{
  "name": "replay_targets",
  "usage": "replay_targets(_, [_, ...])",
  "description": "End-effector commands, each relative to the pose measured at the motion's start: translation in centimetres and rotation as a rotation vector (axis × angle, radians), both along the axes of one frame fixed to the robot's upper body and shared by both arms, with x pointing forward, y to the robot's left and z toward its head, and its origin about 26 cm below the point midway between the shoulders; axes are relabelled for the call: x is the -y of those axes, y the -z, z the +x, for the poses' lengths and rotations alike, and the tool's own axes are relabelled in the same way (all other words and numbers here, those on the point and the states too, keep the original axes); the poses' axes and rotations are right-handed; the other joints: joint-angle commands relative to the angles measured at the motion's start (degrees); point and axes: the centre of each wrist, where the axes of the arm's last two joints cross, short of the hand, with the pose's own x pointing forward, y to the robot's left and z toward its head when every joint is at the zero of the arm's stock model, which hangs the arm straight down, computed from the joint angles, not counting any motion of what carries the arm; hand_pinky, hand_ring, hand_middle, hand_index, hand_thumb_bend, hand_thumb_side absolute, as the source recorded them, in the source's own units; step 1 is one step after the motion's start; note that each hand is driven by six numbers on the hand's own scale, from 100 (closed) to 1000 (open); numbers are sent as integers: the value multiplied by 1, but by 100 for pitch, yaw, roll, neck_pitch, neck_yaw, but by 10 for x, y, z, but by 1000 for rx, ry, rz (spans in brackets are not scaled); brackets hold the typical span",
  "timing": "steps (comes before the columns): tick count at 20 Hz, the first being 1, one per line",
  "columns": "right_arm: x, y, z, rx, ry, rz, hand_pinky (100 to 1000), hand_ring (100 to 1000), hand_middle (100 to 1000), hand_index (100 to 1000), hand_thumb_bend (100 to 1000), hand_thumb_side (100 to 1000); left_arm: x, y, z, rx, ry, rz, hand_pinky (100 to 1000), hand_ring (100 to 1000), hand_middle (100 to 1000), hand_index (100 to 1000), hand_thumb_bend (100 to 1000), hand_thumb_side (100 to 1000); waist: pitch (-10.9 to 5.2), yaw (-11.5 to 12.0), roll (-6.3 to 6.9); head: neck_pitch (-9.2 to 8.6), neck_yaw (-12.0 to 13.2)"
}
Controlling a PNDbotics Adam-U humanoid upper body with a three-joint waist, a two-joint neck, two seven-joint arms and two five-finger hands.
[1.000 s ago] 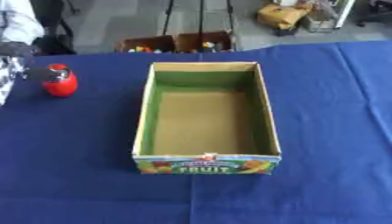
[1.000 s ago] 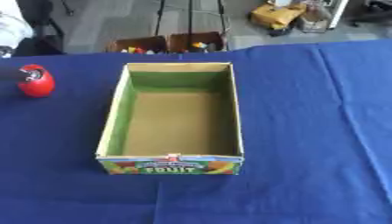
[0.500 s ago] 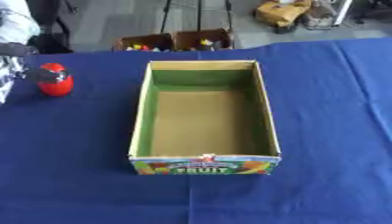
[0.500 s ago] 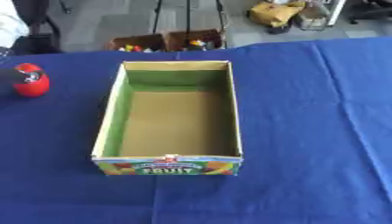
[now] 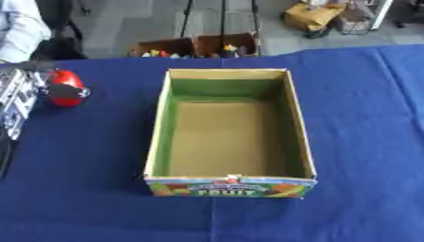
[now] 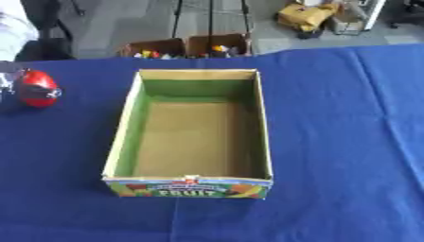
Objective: Pick up objects on the table and place them in the box.
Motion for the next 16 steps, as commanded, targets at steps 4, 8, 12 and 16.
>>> replay_targets(4, [0, -9, -4, 25, 5, -25, 764, 820, 768, 796, 100, 890, -13, -17, -7, 75, -30, -12, 728, 832, 864, 1000, 509, 862, -58, -15, -25, -108, 15])
replay_targets(8, [-1, -9, -4, 22, 6, -28, 764, 820, 767, 796, 100, 891, -19, -21, -9, 96, -26, -49, 691, 795, 851, 1000, 486, 853, -22, -21, -30, -143, 7])
replay_targets(12, [0, -8, -4, 19, 10, -36, 763, 820, 766, 797, 100, 891, -31, -35, -16, 119, -7, -129, 729, 830, 893, 1000, 468, 860, 12, -14, -33, -202, -3])
replay_targets(16, [1, -7, -4, 13, 16, -40, 764, 820, 765, 798, 100, 893, -41, -44, -22, 139, -3, -169, 736, 835, 895, 1000, 468, 863, 43, 27, -31, -222, -47])
